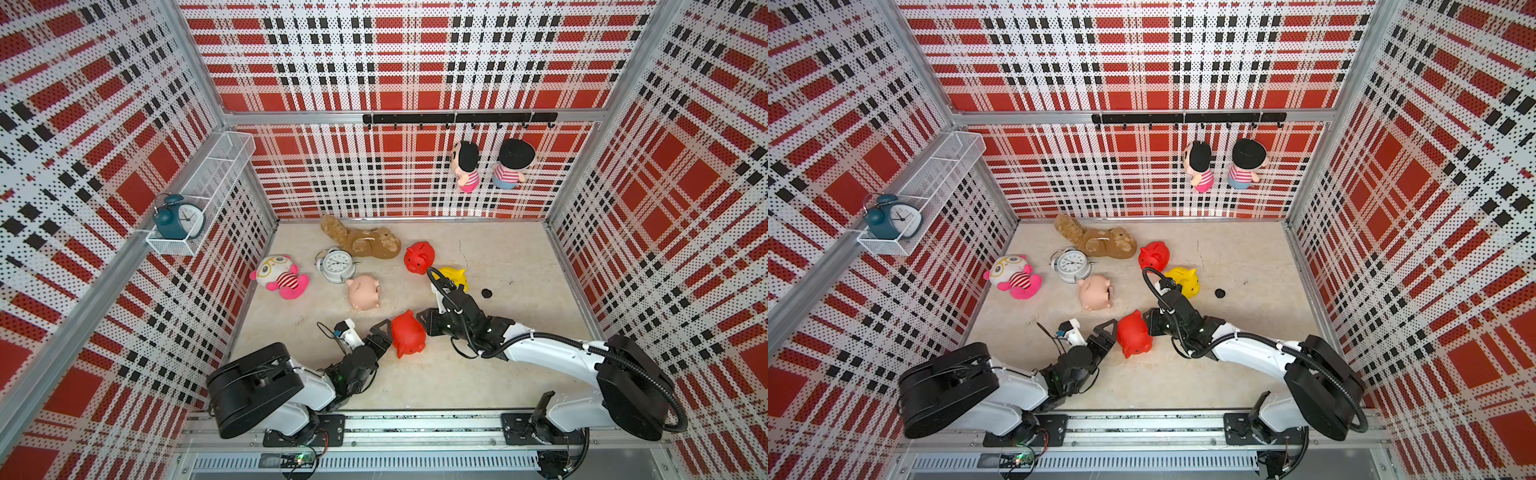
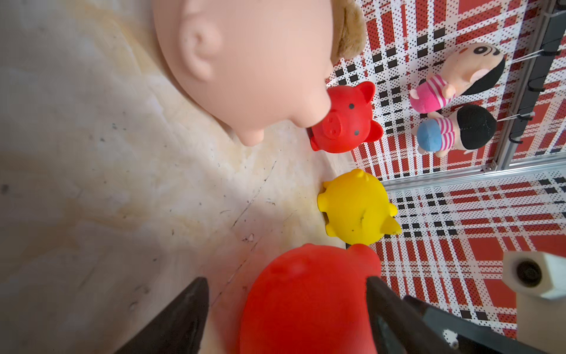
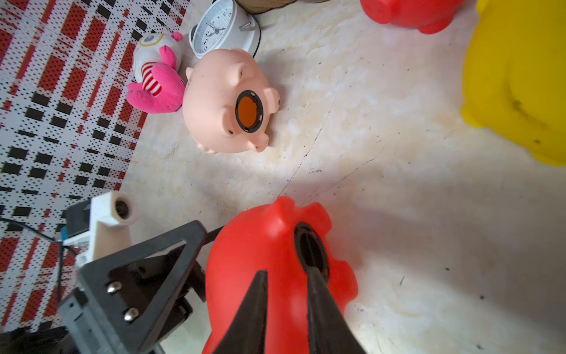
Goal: Open piggy banks
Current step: Adjust the piggy bank at the center of the board.
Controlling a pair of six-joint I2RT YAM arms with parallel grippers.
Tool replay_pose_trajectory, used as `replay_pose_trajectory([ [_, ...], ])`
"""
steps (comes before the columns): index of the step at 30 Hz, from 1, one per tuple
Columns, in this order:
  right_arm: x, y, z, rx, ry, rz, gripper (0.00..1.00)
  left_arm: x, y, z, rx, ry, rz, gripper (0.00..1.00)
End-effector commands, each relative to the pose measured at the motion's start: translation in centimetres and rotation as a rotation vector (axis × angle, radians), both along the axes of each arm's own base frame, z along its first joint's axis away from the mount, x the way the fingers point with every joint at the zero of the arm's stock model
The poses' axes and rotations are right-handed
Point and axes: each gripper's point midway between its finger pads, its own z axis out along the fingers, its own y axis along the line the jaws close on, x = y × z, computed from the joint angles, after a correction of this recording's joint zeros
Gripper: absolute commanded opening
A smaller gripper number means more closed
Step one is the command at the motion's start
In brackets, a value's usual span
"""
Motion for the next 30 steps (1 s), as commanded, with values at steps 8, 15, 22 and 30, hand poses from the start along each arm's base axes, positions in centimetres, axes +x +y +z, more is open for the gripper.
replay_pose_trajectory([
  [8, 2.8, -0.8, -2.2, -0.102, -0.064, 0.129, 0.29, -0.9, 0.5, 2.1, 0.182, 0.066, -0.031, 0.98],
  [15, 1.1, 1.7, -3.1, 0.015, -0.073, 0.273, 0.3, -2.9, -0.9, 2.3, 0.128, 0.161, -0.073, 0.98],
  [22, -2.1, 2.3, -4.3, 0.075, -0.031, 0.325, 0.3, -3.2, -2.1, 1.9, 0.117, 0.217, -0.097, 0.98],
  [30, -4.7, 2.9, -4.6, 0.12, 0.005, 0.34, 0.3, -1.7, -2.3, 3.0, 0.249, 0.229, -0.174, 0.98],
])
